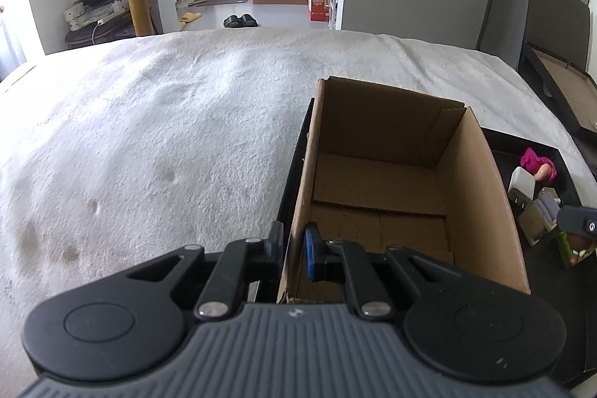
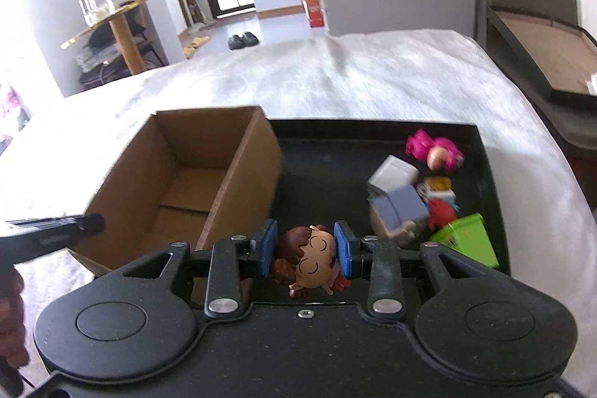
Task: Organize rigid objects
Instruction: 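Carry the doll figure into the cardboard box and open the right gripper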
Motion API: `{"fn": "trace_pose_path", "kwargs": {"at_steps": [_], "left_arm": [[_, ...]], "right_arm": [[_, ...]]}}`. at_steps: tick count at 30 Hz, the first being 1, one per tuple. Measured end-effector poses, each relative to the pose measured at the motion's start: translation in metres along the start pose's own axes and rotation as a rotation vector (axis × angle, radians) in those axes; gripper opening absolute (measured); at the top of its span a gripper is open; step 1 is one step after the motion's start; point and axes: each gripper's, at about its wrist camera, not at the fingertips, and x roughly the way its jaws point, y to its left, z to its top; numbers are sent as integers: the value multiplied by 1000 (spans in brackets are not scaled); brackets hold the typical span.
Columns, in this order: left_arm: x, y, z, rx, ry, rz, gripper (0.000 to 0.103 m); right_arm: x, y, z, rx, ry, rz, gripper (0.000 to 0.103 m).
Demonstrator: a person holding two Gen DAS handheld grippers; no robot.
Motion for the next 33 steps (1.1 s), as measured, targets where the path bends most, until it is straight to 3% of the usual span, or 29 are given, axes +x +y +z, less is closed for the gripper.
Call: {"fn": "trace_pose_path", "kwargs": {"at_steps": [19,33], "left_arm": [[2,6,1,6,-6,-15,9],[2,11,2,-12,5,-23,10]], "right_arm": [[20,57,32,-124,-103,125,33],[56,82,32,-211,-75,154,33]]}}
